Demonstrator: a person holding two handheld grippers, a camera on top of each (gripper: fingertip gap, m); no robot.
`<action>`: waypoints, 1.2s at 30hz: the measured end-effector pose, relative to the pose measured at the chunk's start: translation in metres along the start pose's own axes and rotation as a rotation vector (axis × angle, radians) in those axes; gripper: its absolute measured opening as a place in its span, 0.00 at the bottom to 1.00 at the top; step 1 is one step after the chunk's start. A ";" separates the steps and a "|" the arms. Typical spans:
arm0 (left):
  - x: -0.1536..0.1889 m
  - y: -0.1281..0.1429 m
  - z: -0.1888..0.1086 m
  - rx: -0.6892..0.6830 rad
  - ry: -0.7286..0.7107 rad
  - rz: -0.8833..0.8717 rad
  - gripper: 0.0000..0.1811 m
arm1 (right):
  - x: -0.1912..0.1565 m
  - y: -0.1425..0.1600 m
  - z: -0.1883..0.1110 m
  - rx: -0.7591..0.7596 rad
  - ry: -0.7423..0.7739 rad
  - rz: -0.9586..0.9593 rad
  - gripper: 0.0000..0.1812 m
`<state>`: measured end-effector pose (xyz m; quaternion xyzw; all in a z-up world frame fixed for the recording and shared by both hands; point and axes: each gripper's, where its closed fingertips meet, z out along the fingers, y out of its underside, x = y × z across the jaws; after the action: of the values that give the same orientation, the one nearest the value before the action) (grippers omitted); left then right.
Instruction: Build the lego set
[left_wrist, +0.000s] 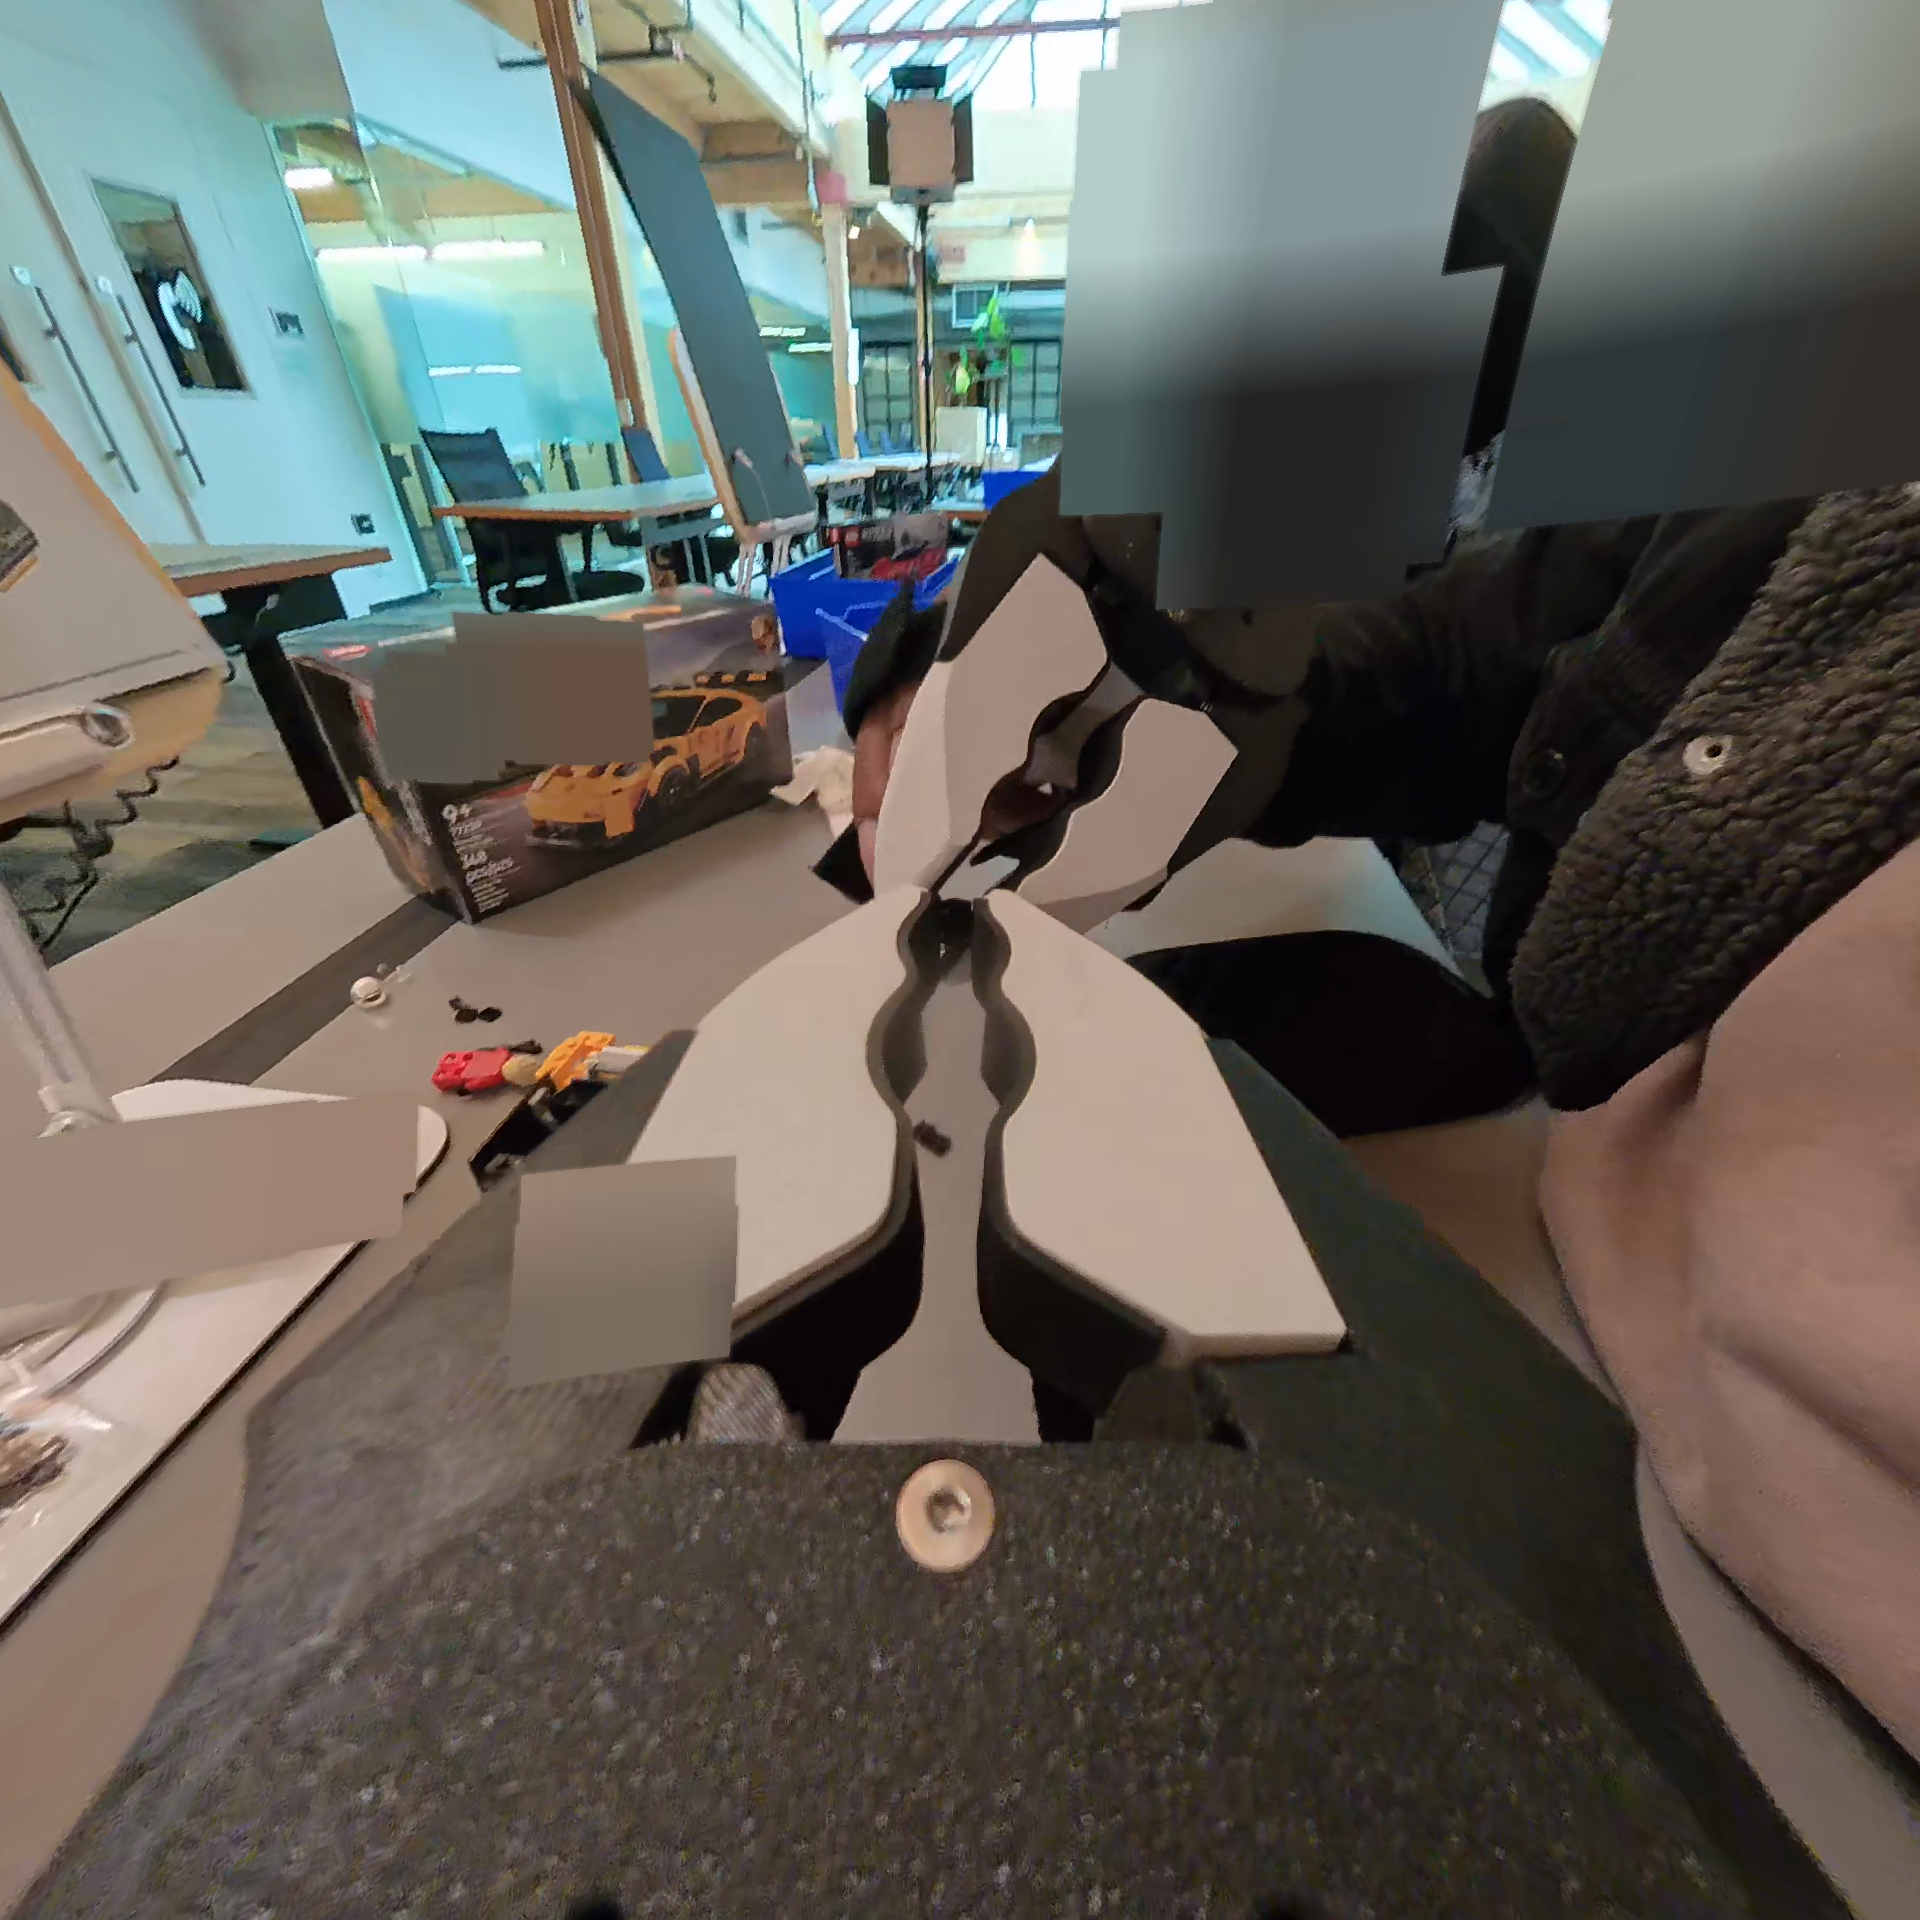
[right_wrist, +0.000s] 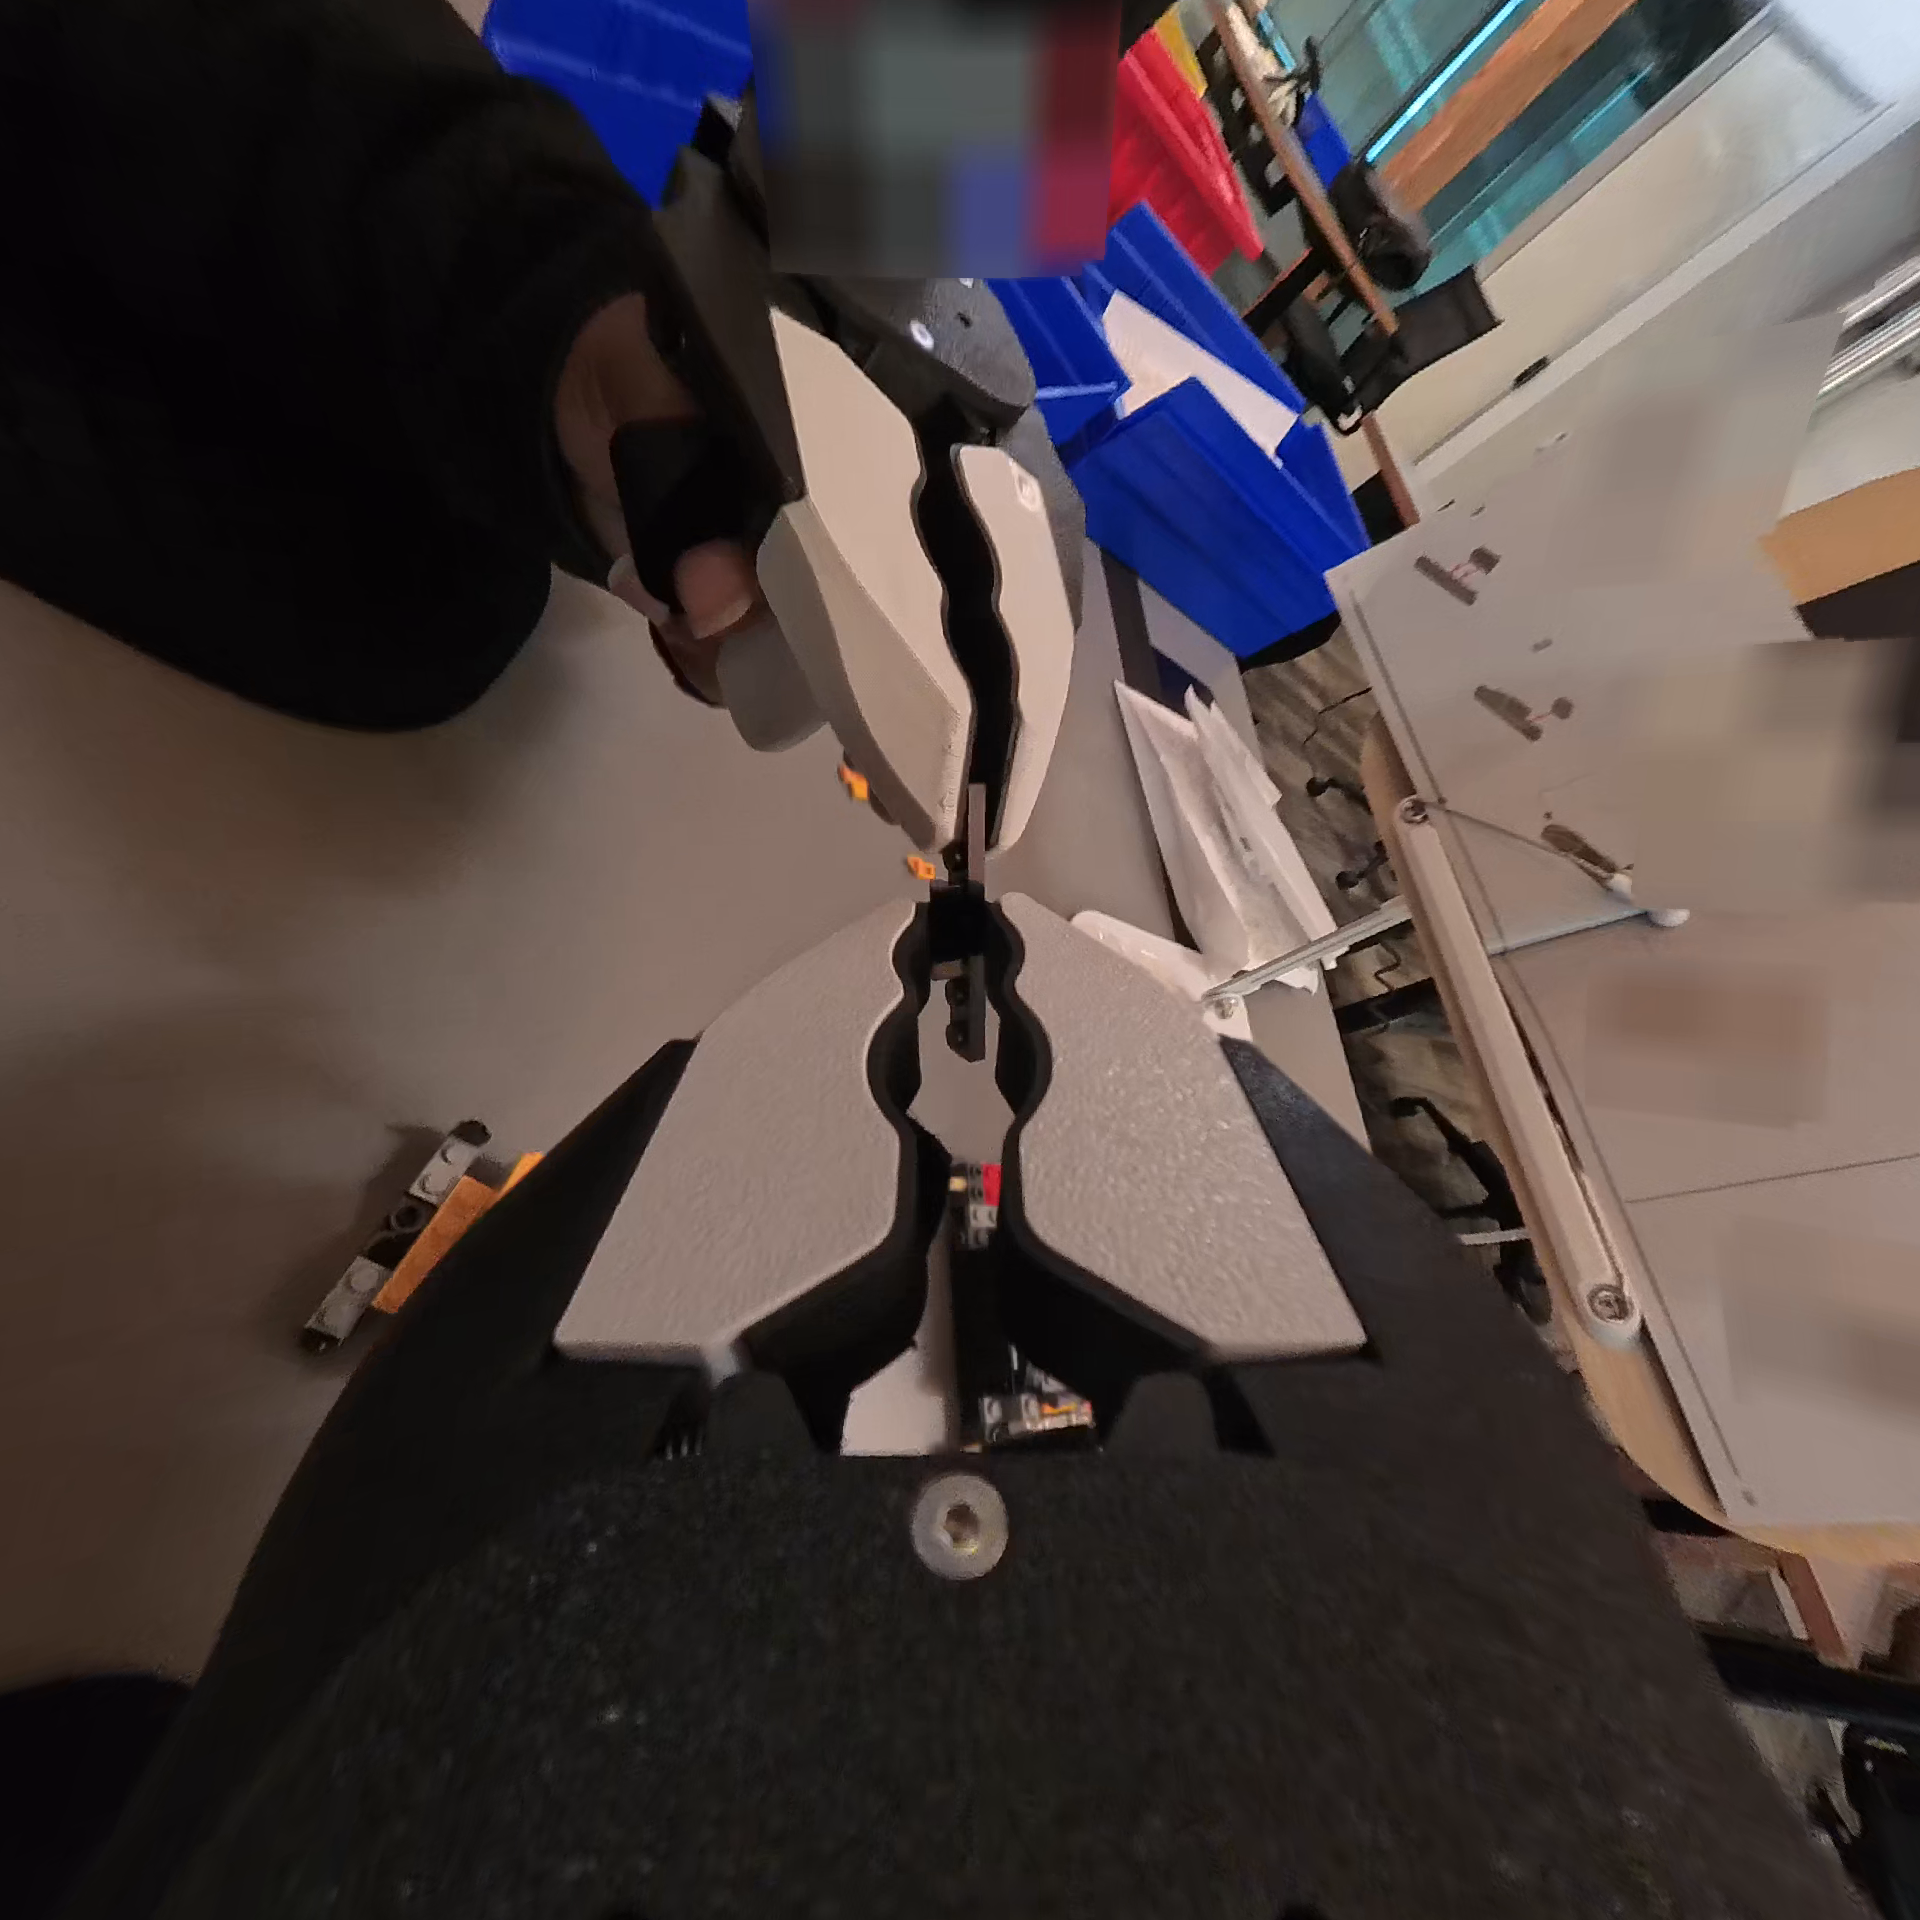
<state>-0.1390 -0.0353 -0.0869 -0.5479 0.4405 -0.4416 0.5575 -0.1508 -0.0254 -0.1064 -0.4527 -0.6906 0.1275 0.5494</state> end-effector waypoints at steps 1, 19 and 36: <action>0.002 -0.001 -0.001 0.010 0.008 0.004 0.03 | 0.000 -0.002 -0.001 0.007 0.007 -0.003 0.05; 0.025 -0.020 -0.003 0.102 0.125 -0.016 0.04 | -0.003 -0.026 -0.013 0.092 0.131 -0.095 0.04; 0.019 -0.026 -0.006 0.121 0.022 0.069 0.04 | 0.000 -0.034 -0.005 0.199 0.116 0.115 0.04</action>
<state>-0.1407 -0.0549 -0.0609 -0.4929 0.4376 -0.4540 0.5996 -0.1625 -0.0463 -0.0819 -0.4414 -0.6146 0.2003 0.6223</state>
